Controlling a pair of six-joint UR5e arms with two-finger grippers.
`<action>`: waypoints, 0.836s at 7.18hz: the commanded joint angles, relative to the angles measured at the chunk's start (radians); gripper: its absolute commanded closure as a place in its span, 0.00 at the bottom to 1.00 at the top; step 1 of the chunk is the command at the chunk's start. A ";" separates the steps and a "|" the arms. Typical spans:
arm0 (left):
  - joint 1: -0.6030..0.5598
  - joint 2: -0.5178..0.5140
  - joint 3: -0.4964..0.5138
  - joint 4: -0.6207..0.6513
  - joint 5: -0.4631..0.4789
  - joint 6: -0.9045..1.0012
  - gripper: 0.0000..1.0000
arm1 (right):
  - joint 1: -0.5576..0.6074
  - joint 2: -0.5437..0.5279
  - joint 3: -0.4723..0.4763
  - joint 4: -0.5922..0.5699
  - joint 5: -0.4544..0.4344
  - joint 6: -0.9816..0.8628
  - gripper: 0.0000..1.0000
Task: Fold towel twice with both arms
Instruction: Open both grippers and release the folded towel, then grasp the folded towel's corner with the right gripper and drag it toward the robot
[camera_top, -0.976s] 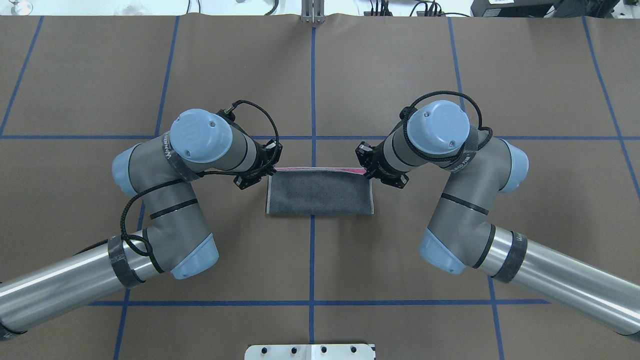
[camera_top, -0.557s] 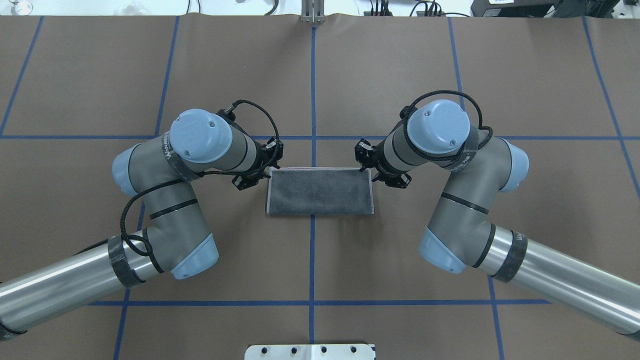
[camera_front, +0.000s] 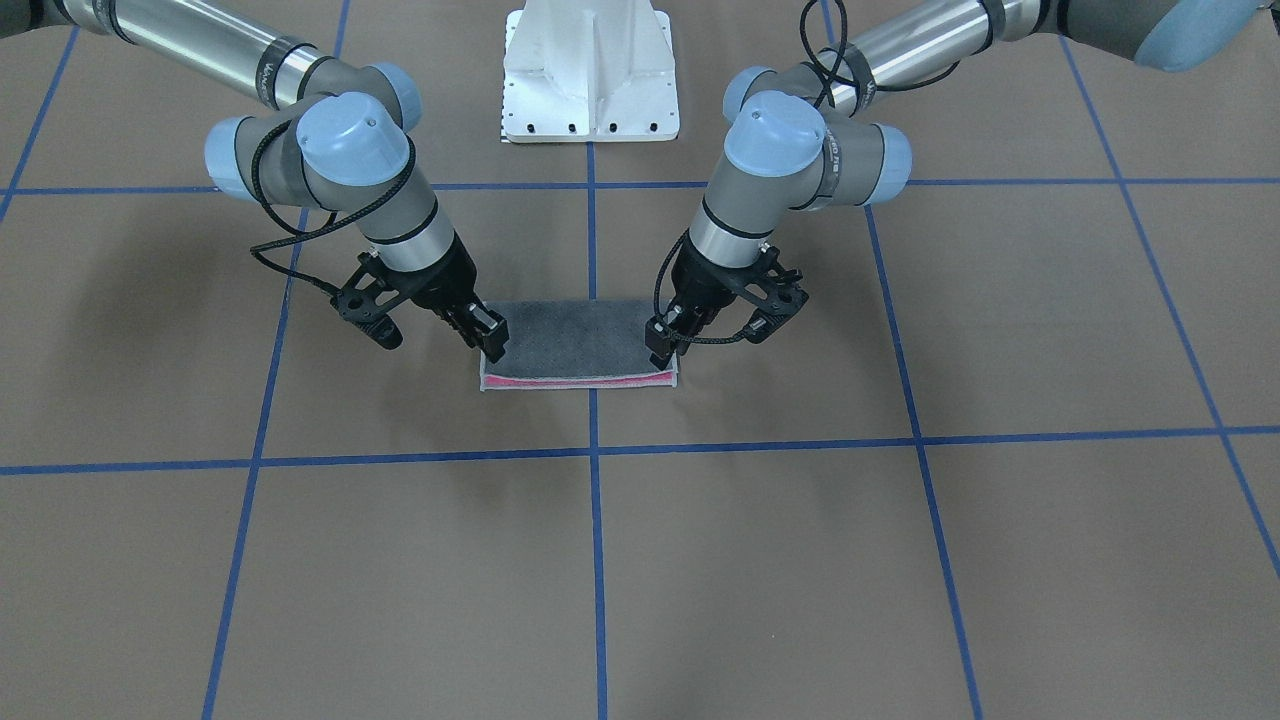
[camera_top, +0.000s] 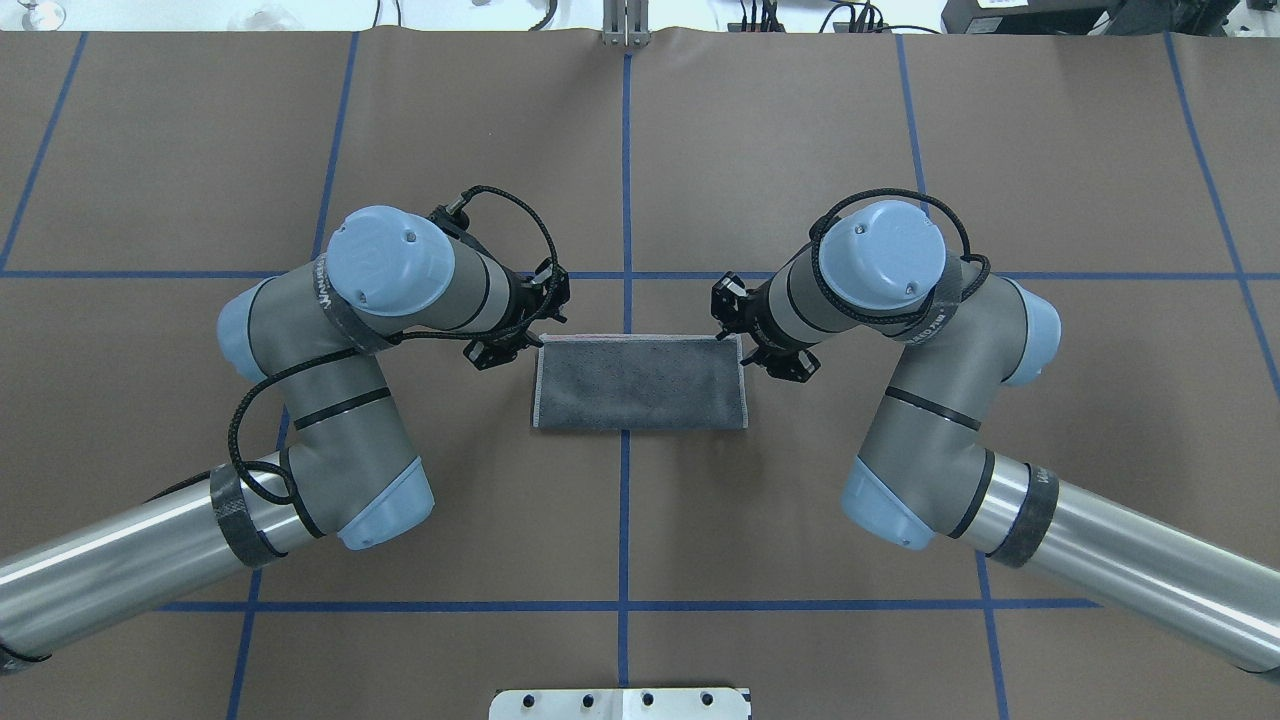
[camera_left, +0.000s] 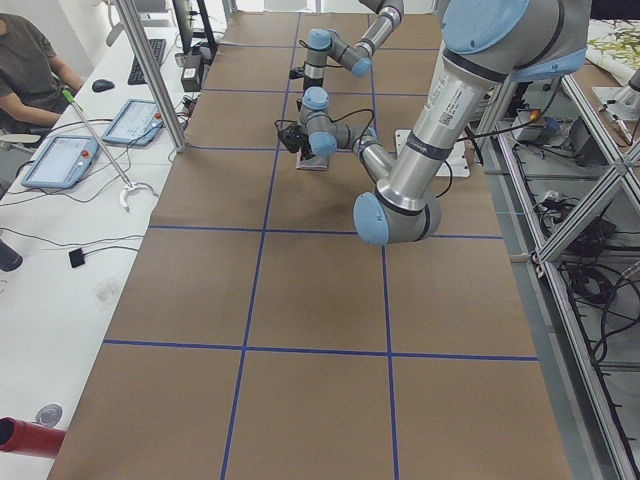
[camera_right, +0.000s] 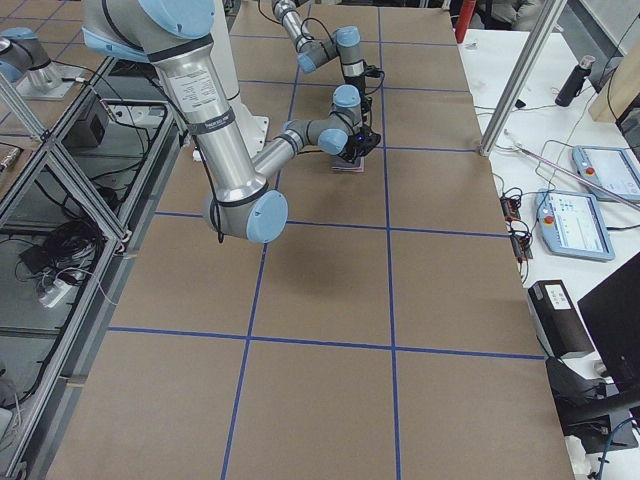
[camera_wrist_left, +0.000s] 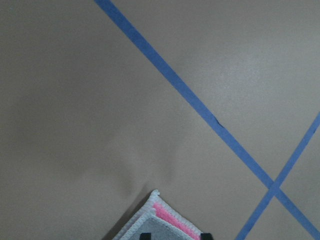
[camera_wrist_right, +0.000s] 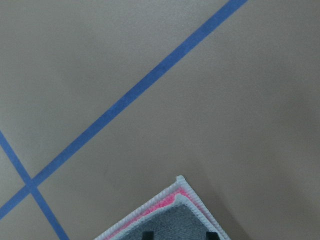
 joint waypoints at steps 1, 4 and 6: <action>-0.001 0.000 -0.012 0.001 -0.002 0.000 0.45 | -0.026 -0.011 0.025 -0.003 -0.039 0.195 0.44; -0.016 0.002 -0.024 0.005 0.000 0.000 0.27 | -0.140 -0.036 0.072 -0.014 -0.178 0.277 0.26; -0.017 0.000 -0.026 0.007 0.000 0.000 0.26 | -0.156 -0.037 0.075 -0.059 -0.186 0.277 0.30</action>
